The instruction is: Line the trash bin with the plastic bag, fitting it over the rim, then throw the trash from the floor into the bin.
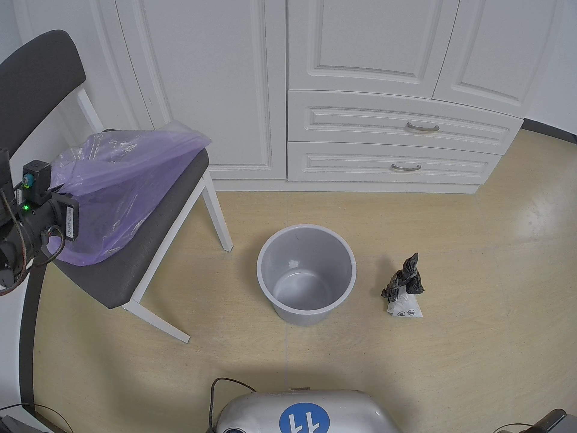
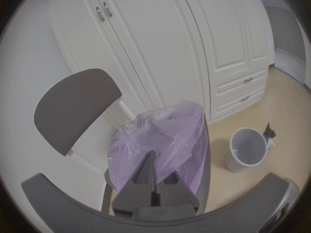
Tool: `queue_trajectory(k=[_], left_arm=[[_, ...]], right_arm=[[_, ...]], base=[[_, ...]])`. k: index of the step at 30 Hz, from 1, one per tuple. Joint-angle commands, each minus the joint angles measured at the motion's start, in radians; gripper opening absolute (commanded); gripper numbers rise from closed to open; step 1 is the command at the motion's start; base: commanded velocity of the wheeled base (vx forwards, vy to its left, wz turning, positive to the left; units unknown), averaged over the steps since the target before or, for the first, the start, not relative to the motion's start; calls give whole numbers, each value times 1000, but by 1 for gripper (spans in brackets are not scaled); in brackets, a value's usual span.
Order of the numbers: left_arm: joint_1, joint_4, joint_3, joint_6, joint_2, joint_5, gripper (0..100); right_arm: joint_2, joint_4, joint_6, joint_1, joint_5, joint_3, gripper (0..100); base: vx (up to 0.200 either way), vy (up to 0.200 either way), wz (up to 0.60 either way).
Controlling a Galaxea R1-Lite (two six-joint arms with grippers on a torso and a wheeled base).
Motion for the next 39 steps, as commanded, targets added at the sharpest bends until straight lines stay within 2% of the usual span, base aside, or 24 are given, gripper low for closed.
queue_trajectory(k=[1,5,6,9,12,14,18,19,20,21,25,30,33,34,39], left_arm=[[-24,-6,64,-73,-128,-59,0],[-116,-8,76,-164,-161,-64,0],[-164,-8,85,-196,-175,-65,0],[-241,-9,91,-270,-195,-79,0],[-300,-12,91,-345,-198,-91,0],[-363,-54,77,-409,-188,-93,0],[-480,-155,65,-460,-171,-93,0],[-500,-166,64,-466,-165,-93,0],[-500,-166,64,-466,-165,-93,0],[-535,-183,54,-488,-146,-93,0],[-586,-230,8,-575,-91,-87,0],[-601,-335,-38,-669,-3,-67,0],[-601,-370,-41,-670,20,-50,0],[-603,-422,-44,-672,47,-30,0],[-609,-500,-42,-670,70,-18,0]], right_arm=[[92,-1,-13,58,9,-77,100],[92,-6,16,148,9,-26,100],[98,-6,30,194,7,-18,100],[139,-31,84,280,7,-20,100],[193,-98,142,378,-3,-11,100],[256,-176,211,487,-22,9,100],[362,-264,288,642,-129,43,100],[386,-281,300,671,-158,52,100],[386,-281,300,671,-158,52,100],[444,-322,328,722,-212,69,100],[547,-403,366,800,-272,107,100],[662,-477,406,866,-279,155,100],[691,-485,412,880,-279,164,100],[730,-485,414,901,-279,173,100],[771,-479,412,958,-282,210,100]], base=[[0,0,0],[0,0,0],[0,0,0],[0,0,0],[0,0,0],[0,0,0],[0,0,0],[0,0,0],[0,0,0],[0,0,0],[0,0,0],[0,0,0],[0,0,0],[0,0,0],[0,0,0]])
